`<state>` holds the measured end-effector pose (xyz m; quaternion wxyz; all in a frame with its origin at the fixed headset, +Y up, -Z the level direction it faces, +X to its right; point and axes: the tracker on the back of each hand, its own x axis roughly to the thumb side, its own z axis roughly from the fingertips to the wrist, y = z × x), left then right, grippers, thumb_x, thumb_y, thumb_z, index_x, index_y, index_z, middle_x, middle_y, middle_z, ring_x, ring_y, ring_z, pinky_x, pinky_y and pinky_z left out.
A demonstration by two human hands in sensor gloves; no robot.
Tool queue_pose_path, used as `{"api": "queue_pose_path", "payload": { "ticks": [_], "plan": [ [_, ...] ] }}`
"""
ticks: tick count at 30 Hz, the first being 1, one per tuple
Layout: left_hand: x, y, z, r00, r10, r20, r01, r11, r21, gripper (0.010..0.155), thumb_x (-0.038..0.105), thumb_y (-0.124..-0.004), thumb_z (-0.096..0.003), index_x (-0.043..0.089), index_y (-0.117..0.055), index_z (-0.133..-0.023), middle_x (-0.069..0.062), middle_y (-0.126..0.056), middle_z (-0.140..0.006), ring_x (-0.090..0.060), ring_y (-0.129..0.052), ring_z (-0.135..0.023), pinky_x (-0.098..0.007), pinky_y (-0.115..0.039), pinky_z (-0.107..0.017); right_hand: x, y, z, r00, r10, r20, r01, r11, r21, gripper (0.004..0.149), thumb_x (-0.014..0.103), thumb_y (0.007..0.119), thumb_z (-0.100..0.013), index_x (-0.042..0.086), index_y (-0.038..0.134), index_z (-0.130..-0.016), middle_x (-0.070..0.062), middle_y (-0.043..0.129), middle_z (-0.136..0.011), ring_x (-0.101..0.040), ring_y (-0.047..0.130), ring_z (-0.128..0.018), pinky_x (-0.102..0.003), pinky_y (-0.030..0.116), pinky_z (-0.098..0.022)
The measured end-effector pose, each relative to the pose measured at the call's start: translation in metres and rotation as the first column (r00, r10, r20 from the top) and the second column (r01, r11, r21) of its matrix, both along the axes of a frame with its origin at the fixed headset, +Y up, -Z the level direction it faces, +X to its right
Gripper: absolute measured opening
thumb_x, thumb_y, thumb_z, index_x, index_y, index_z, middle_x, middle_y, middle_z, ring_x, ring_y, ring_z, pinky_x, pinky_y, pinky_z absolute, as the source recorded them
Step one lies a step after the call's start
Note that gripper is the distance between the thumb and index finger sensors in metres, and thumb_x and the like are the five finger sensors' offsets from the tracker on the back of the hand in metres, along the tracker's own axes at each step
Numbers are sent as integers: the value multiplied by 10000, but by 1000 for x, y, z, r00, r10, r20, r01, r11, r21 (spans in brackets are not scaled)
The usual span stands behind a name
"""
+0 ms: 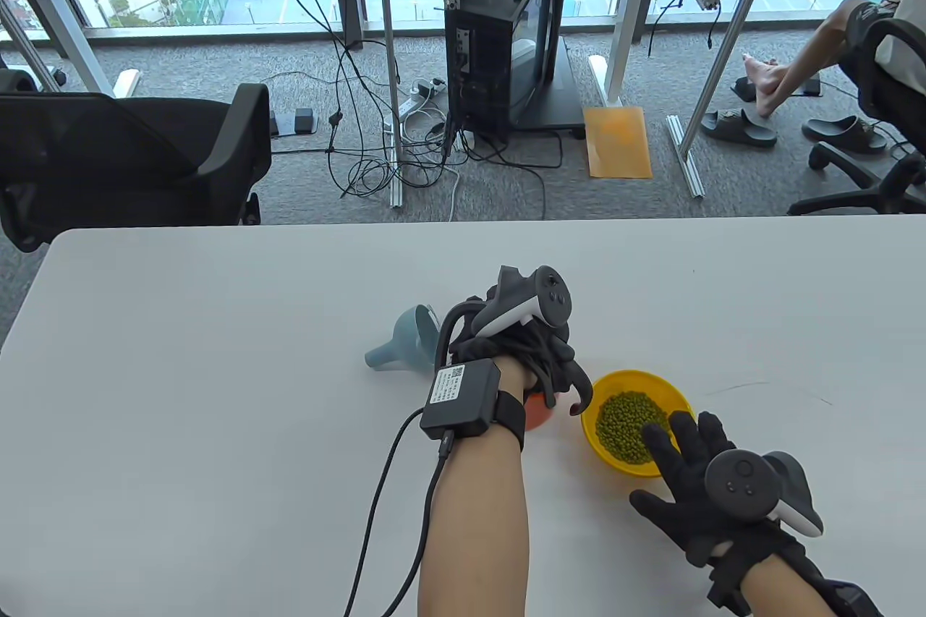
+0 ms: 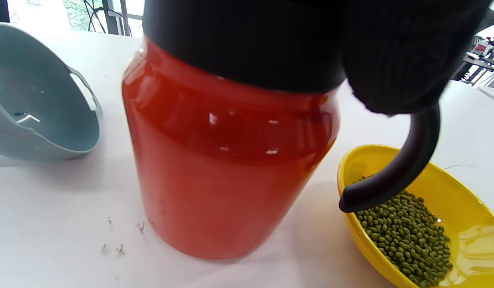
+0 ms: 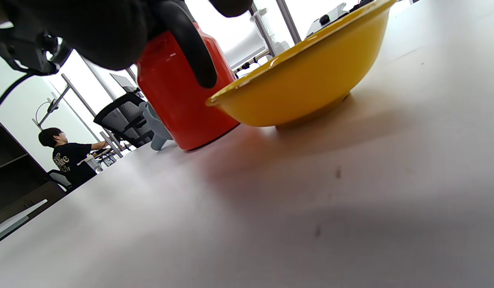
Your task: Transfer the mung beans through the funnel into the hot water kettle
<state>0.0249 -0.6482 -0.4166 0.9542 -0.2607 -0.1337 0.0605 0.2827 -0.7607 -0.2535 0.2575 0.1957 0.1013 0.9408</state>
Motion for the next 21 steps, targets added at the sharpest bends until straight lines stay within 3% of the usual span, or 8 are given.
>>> {"api": "queue_pose_path", "payload": {
  "ticks": [8, 14, 21],
  "plan": [
    [-9, 8, 2, 998, 60, 6, -60, 998, 2, 1040, 547, -960, -353, 409, -181, -1027, -69, -150, -1113, -367, -375, -1027, -652, -246, -777, 1, 0, 0, 1000, -7, 4, 7, 1000, 1, 910, 569, 717, -543, 64, 263, -1149, -339, 45, -1067, -633, -79, -868, -811, 122, -533],
    [-23, 28, 11, 988, 153, -6, -152, 985, 82, 1082, 559, -957, -339, 407, -142, -1034, -77, -111, -1120, -415, -310, -1037, -659, -257, -772, 0, 0, -1, 1000, -9, 1, 9, 1000, -3, 908, 570, 716, -544, 63, 265, -1149, -341, 47, -1067, -634, -76, -868, -811, 123, -534],
    [-57, 40, 30, 917, 398, -32, -390, 910, 141, 1060, 521, -935, -375, 375, -123, -1042, -86, -62, -1111, -447, -241, -1035, -633, -305, -777, 0, 0, -1, 1000, -21, 1, 21, 1000, 1, 902, 567, 713, -546, 61, 273, -1149, -343, 50, -1066, -635, -74, -868, -811, 125, -534]
  ]
}}
